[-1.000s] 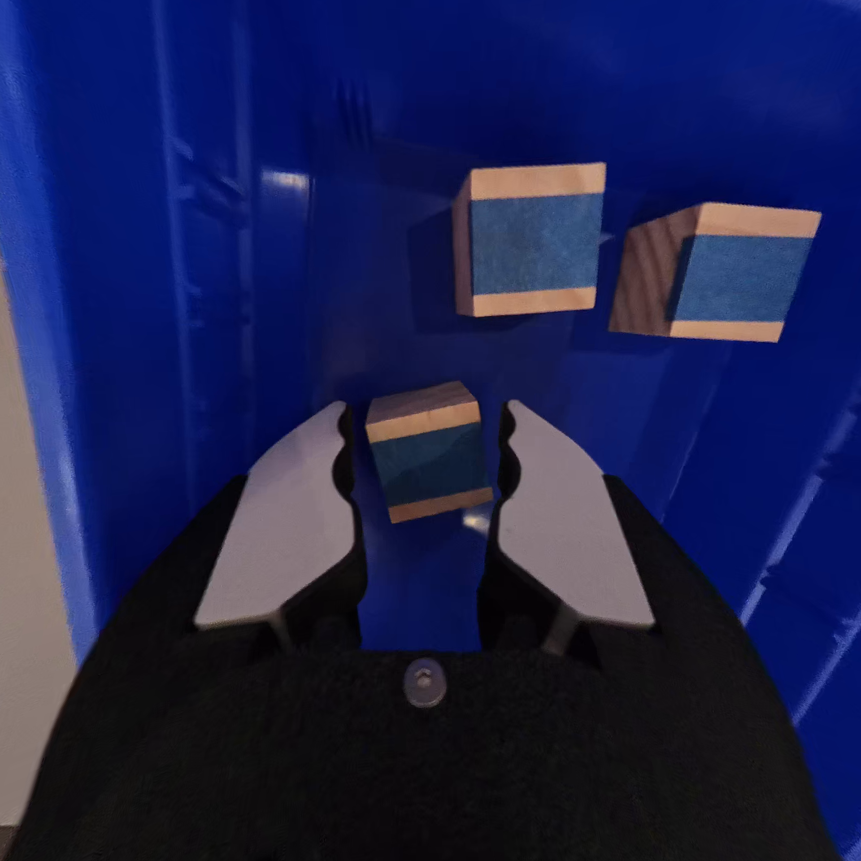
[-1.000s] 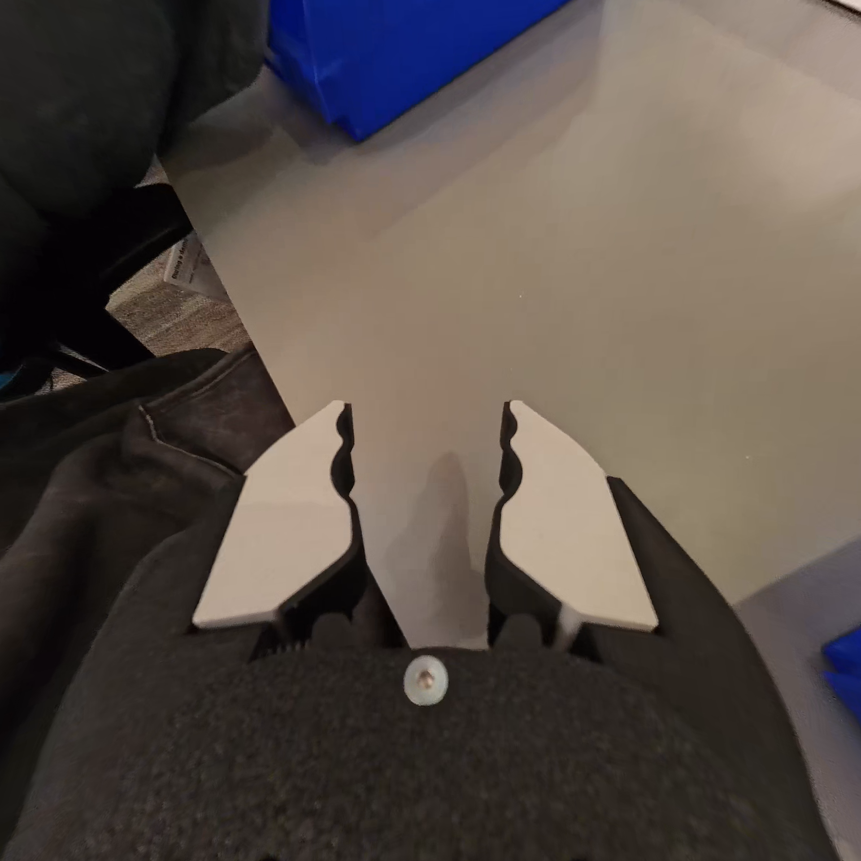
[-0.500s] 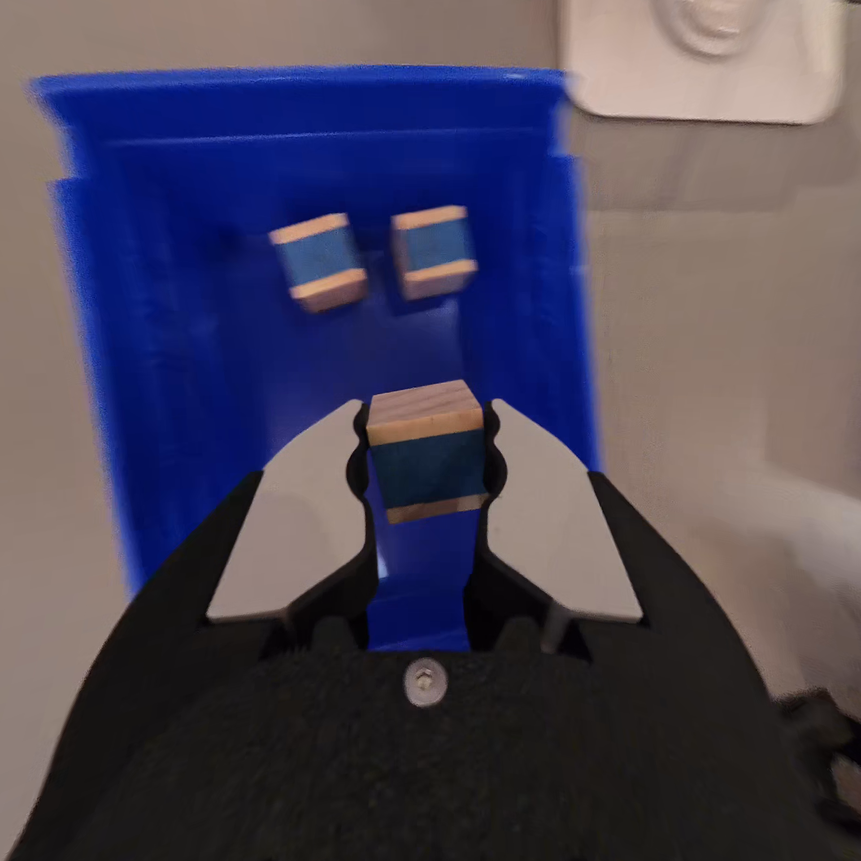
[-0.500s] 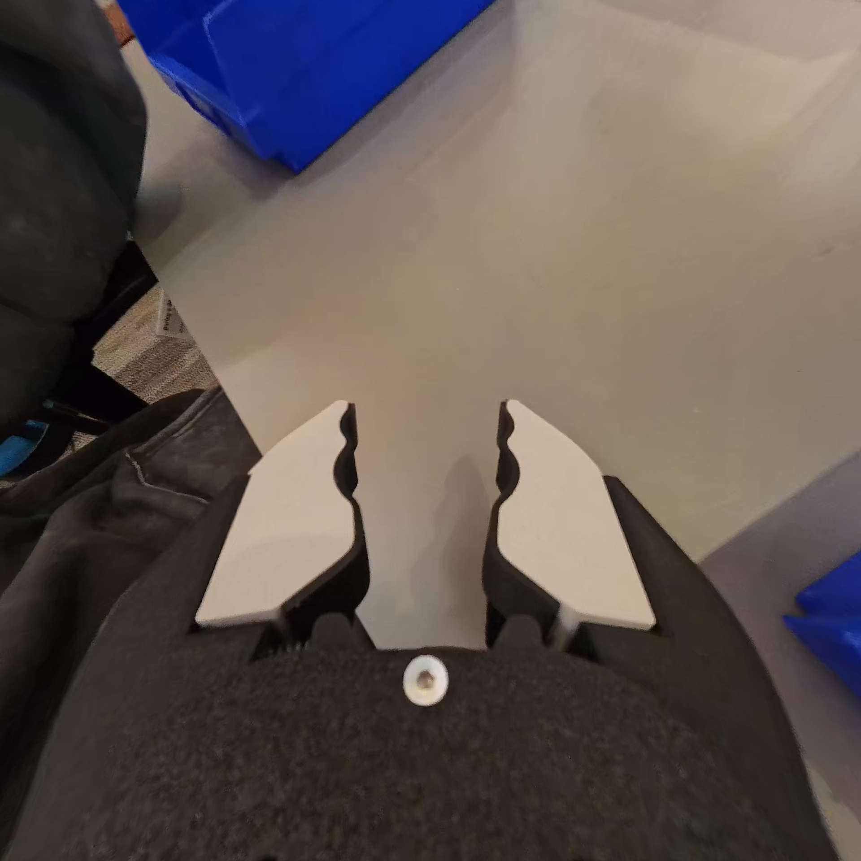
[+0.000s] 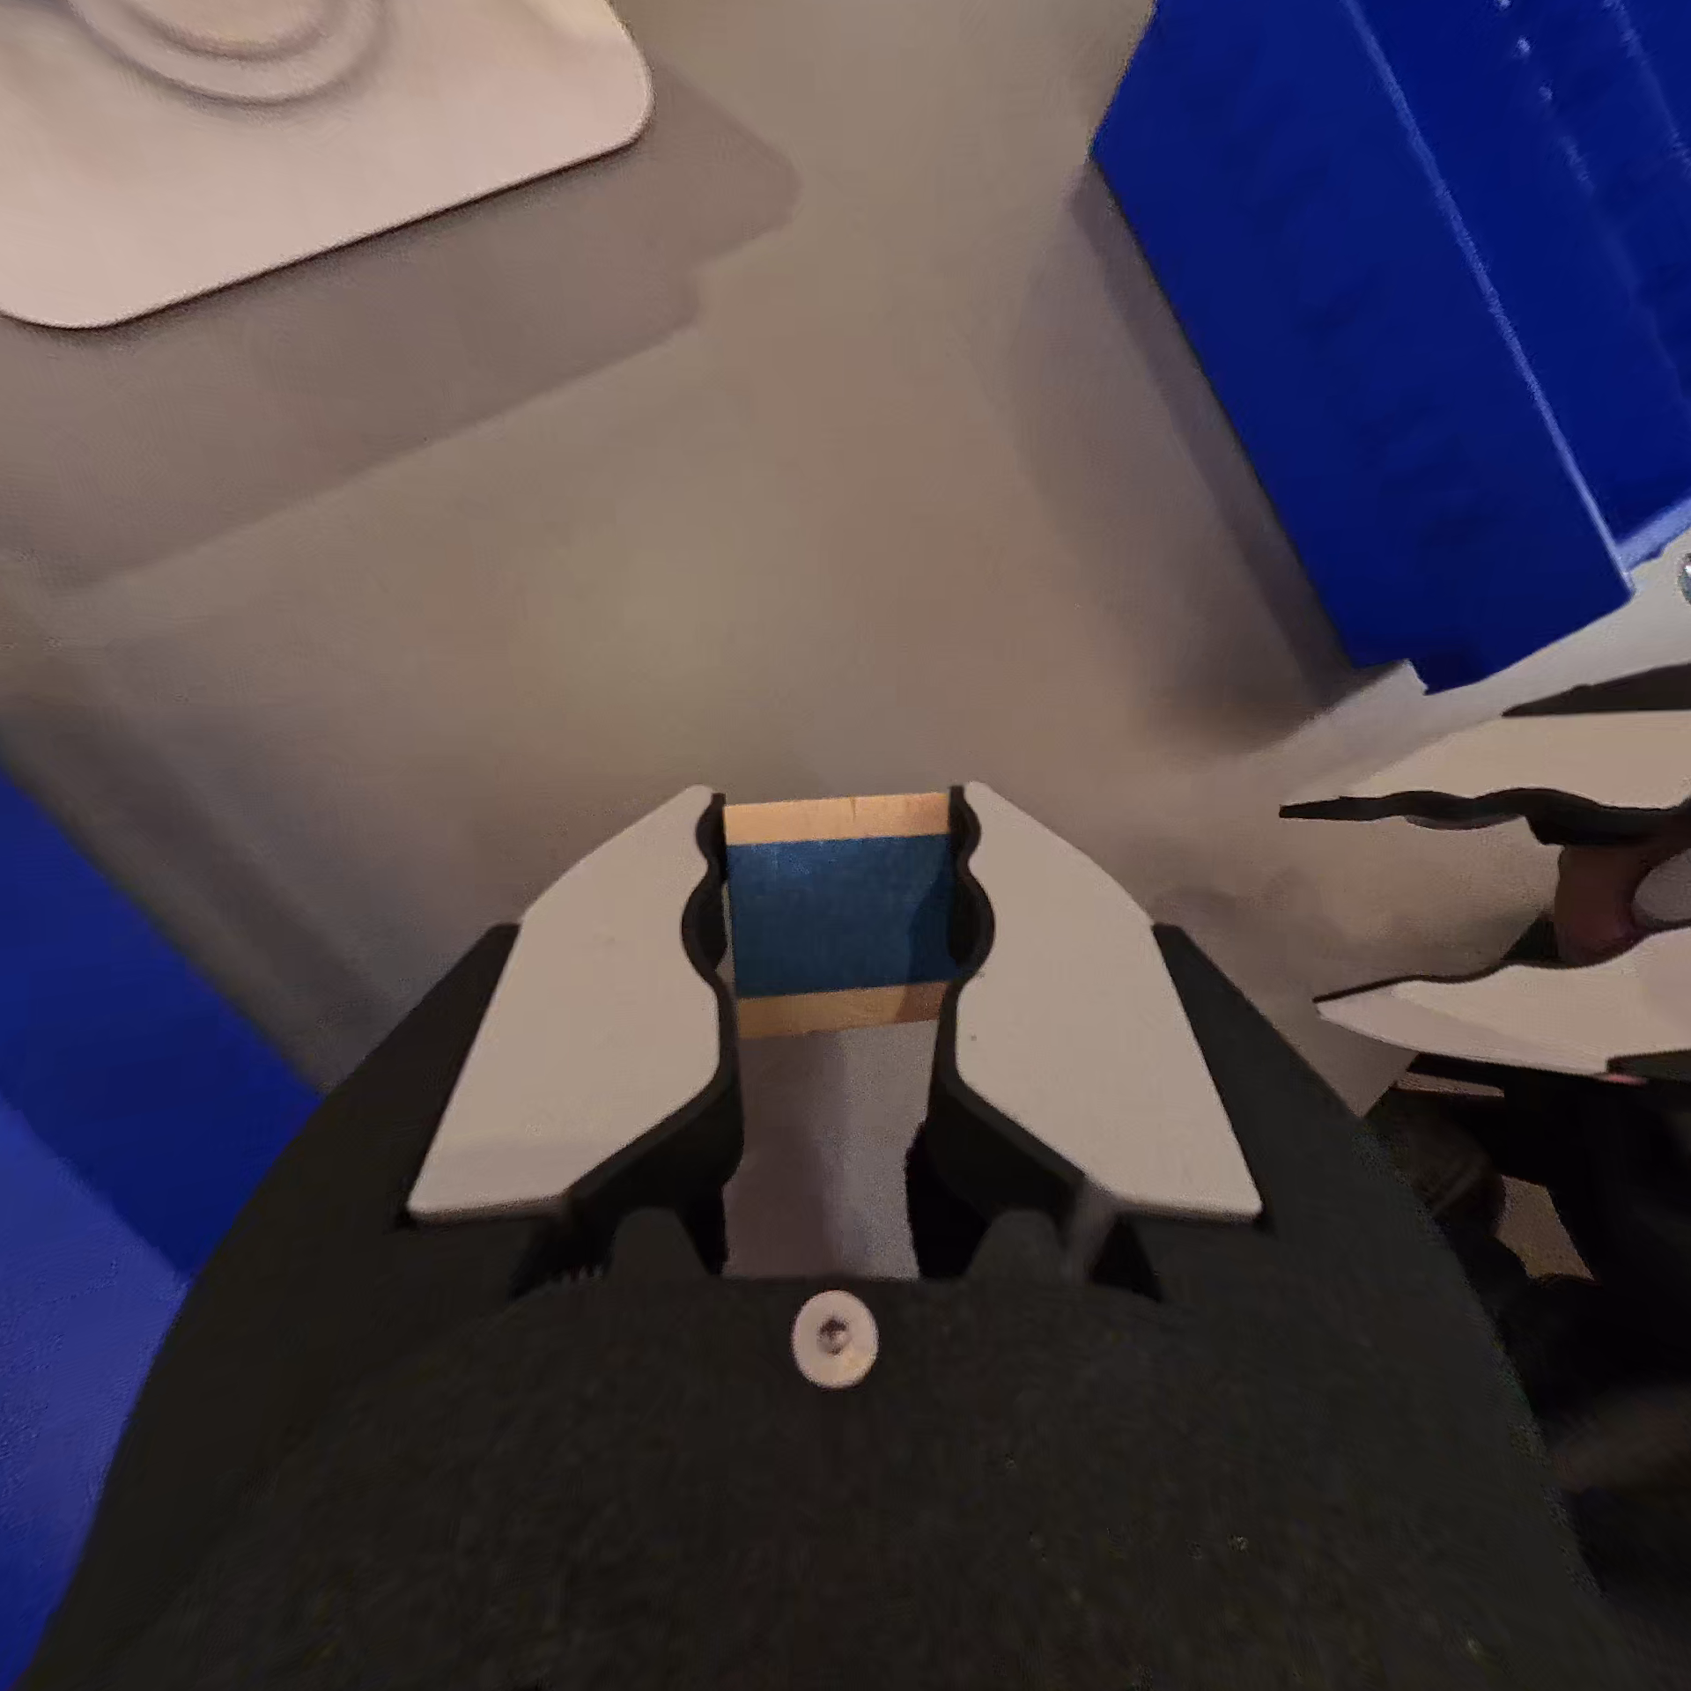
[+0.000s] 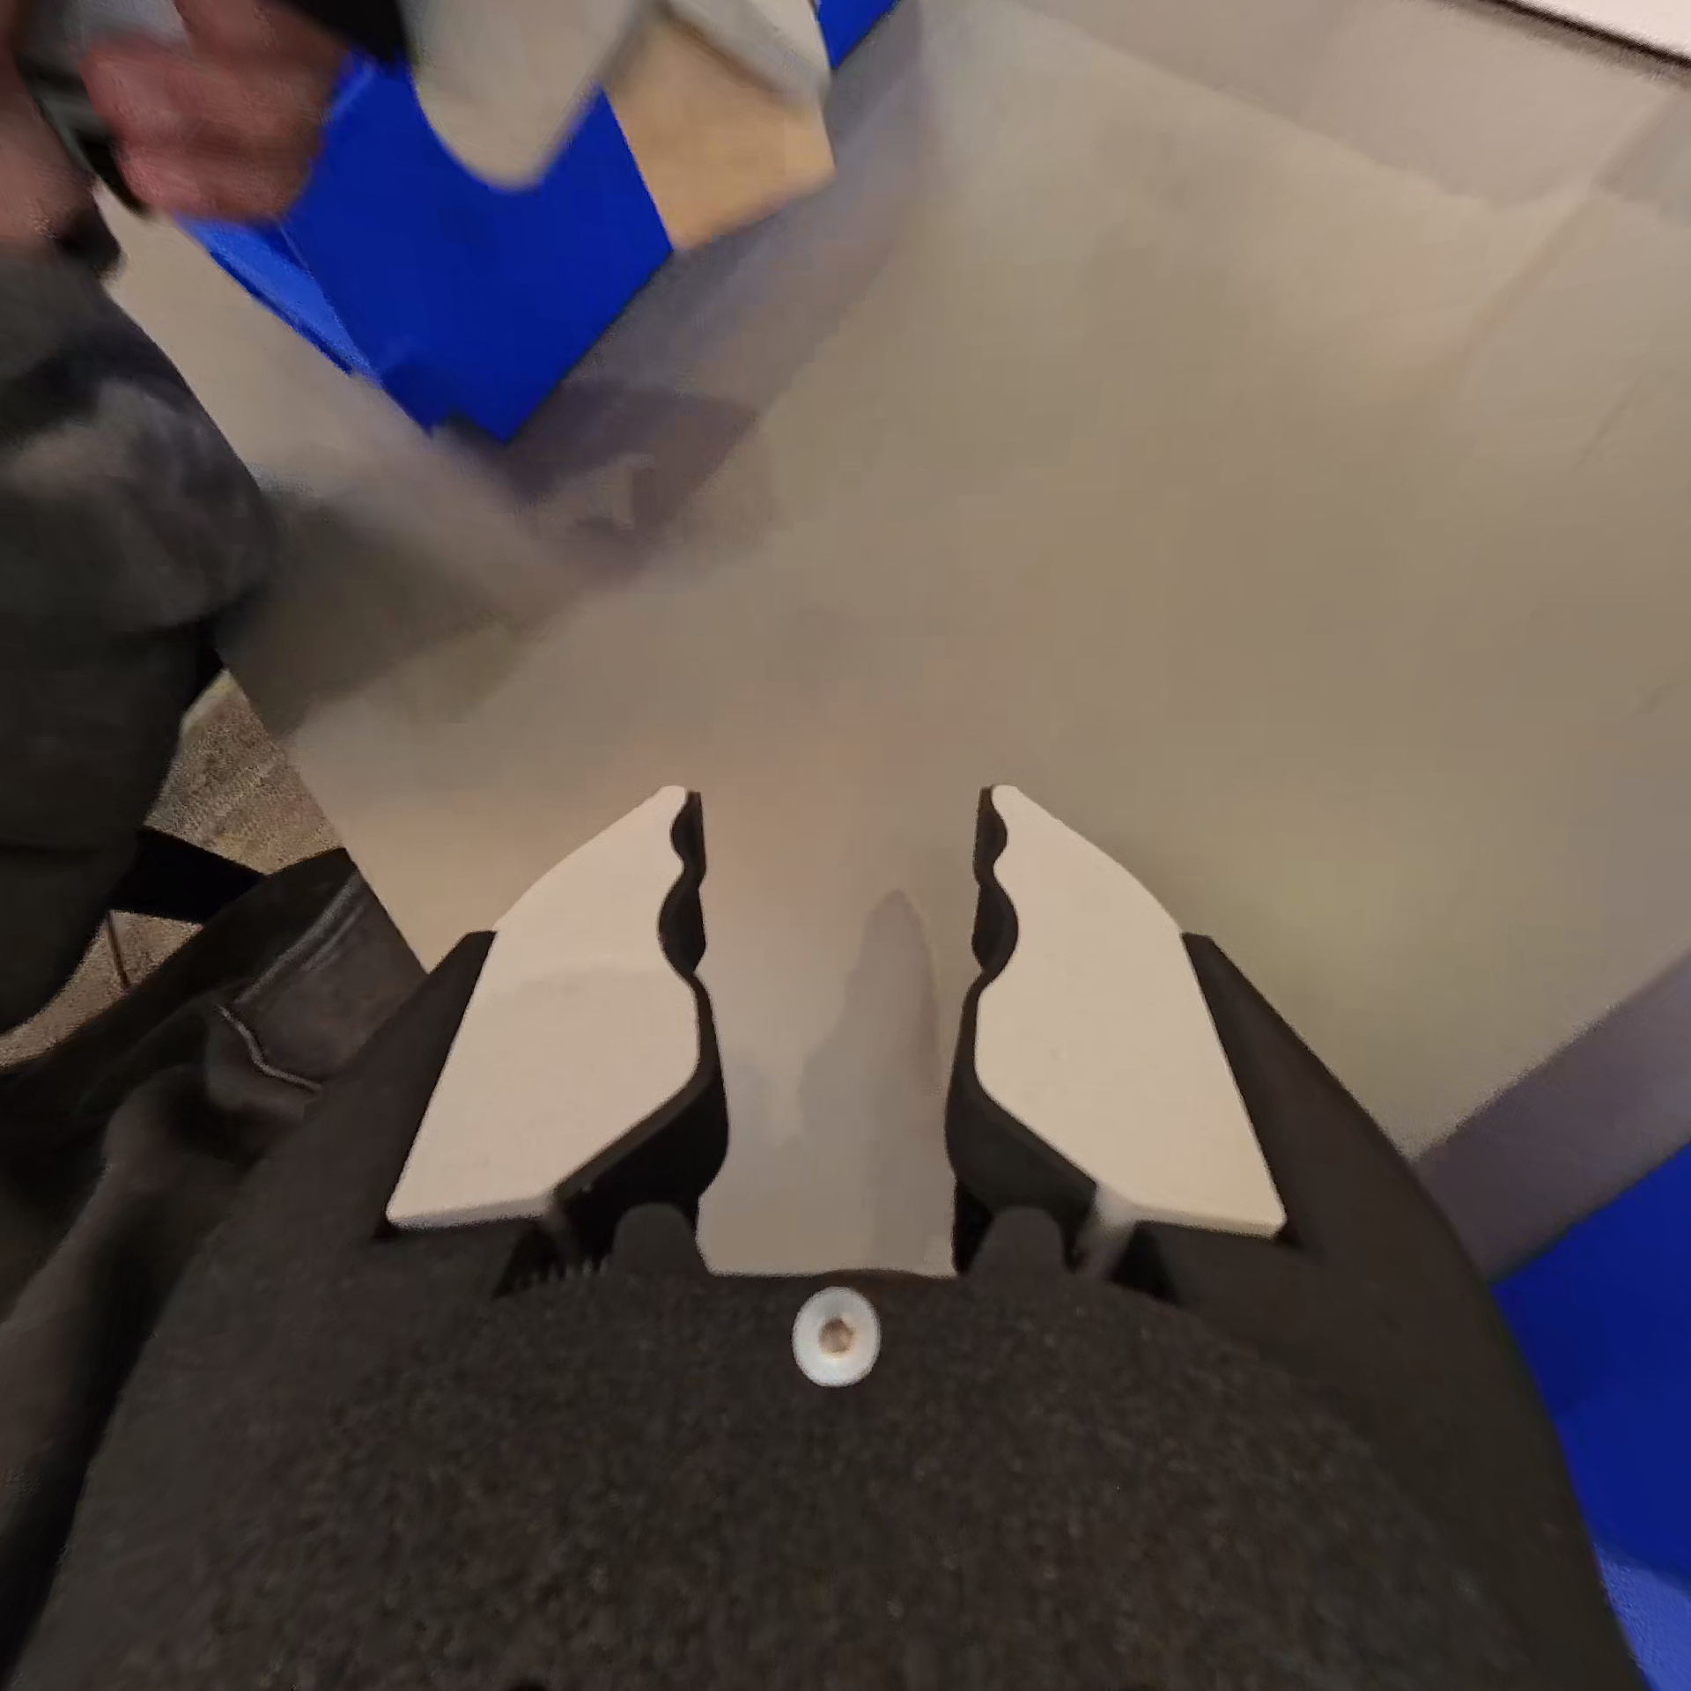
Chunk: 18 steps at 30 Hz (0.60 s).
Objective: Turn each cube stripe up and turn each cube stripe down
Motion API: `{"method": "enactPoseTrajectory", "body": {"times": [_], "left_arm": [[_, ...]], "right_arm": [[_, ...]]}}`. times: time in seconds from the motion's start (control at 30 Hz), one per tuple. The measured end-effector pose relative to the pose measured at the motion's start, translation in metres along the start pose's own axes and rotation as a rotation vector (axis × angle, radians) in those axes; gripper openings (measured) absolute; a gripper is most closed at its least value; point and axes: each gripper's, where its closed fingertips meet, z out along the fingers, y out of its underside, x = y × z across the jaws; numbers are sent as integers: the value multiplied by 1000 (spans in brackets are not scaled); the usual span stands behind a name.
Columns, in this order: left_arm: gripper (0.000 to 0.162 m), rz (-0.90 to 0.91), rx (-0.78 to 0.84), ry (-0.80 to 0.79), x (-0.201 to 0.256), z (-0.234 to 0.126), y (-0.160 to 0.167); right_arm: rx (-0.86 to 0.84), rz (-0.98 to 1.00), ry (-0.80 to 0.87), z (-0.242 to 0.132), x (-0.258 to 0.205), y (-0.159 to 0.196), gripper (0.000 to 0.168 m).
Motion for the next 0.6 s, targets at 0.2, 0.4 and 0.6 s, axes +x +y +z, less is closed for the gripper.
{"method": "enactPoseTrajectory", "body": {"times": [0.2,0.4,0.6], "left_arm": [[45,-83,67,291,34,3,-6],[44,-378,351,1123,90,-70,-52],[44,-480,430,1236,88,-68,-55]], "right_arm": [[93,56,-123,9,-12,-26,57],[380,472,-695,-8,-46,-73,61],[549,727,-939,-21,-48,-115,67]]}}
